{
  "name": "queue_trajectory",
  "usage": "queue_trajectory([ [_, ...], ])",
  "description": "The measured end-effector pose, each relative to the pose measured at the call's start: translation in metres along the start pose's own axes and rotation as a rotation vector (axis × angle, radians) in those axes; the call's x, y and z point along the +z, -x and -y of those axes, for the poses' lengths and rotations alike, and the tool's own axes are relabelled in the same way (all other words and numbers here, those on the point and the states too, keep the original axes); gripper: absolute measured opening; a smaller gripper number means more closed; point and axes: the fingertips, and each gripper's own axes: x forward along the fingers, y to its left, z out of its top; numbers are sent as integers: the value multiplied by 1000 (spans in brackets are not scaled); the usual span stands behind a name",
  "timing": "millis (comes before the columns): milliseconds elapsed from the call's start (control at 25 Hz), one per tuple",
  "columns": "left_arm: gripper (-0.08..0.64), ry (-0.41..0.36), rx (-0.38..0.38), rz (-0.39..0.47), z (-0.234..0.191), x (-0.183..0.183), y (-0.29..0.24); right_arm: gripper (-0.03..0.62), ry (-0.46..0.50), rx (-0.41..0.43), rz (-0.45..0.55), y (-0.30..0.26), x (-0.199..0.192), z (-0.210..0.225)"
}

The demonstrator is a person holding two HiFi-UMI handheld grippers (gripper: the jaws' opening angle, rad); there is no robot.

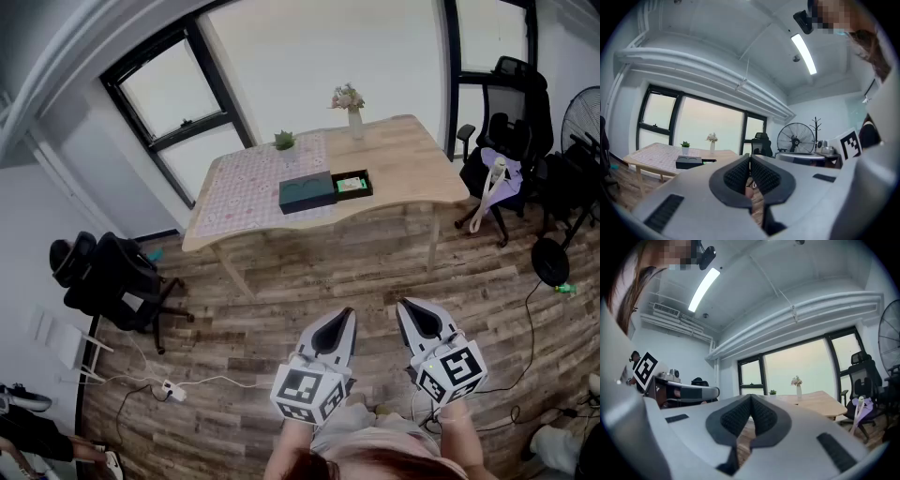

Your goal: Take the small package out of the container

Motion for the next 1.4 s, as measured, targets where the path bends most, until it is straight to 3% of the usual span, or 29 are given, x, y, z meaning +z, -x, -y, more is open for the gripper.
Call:
queue_trajectory([
  [880,11,-3,-50,22,-99,15,-4,0,8,-118,-14,-91,1,-11],
  [1400,11,21,-101,4,-124,11,-39,0,8,-157,-15,-124,-2,12],
])
